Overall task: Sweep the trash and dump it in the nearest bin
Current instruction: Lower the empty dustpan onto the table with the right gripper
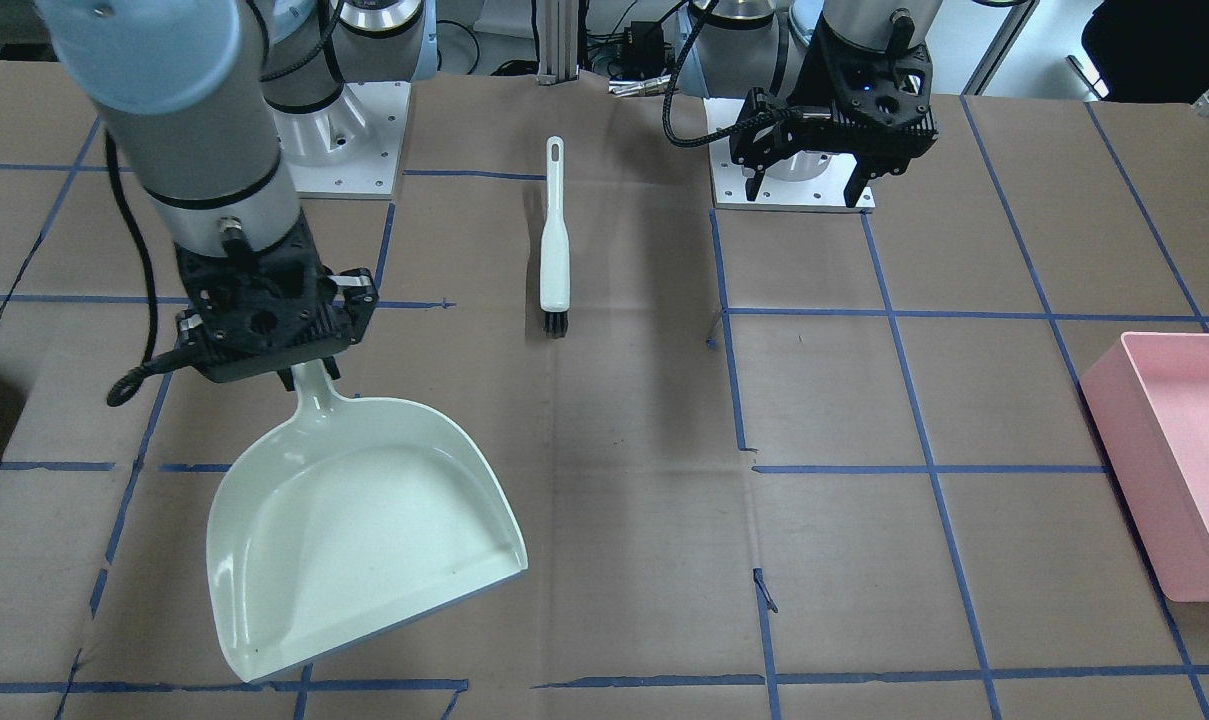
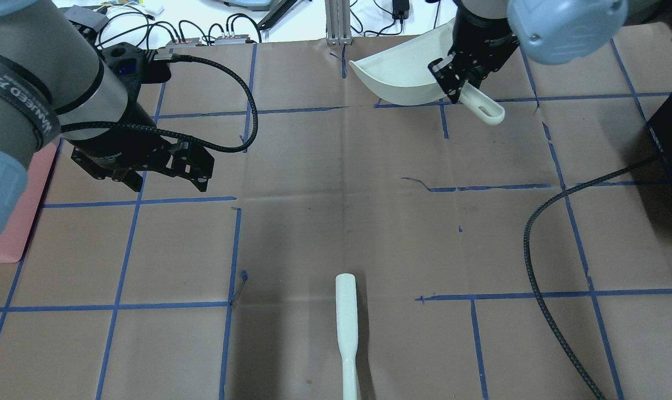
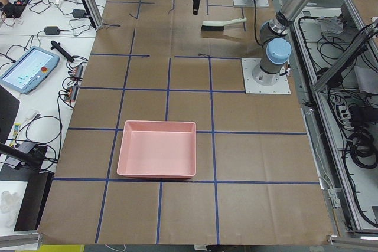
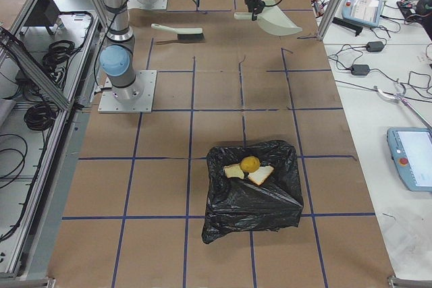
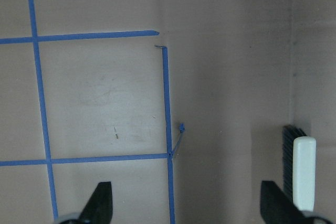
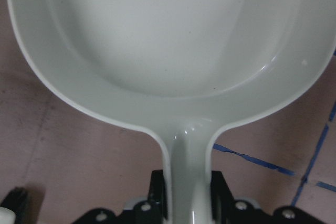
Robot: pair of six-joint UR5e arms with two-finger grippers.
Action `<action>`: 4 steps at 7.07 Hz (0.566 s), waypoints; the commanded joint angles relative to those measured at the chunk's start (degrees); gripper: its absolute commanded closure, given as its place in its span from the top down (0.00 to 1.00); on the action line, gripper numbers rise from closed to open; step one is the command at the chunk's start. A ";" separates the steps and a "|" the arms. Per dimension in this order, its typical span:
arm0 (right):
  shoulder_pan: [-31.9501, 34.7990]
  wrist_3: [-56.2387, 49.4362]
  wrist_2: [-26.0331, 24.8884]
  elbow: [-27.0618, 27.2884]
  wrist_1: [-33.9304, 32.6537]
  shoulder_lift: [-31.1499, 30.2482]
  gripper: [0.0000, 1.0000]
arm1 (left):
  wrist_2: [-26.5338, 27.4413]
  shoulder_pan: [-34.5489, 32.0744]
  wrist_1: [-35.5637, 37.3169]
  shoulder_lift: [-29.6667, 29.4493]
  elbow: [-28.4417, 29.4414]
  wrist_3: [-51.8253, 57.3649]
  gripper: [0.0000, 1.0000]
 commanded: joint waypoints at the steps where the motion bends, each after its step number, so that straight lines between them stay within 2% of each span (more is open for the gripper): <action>1: 6.37 14.48 0.45 -2.81 -1.37 5.69 0.01 | -0.04 -0.02 0.24 0.08 -0.04 -0.60 1.00; 3: 10.86 22.60 0.45 -5.89 -3.91 11.06 0.01 | -0.22 -0.02 0.77 -0.01 -0.21 -0.08 1.00; 4: 12.44 23.33 0.28 -6.25 -5.23 13.26 0.01 | -0.22 -0.02 0.77 -0.09 -0.39 -0.16 1.00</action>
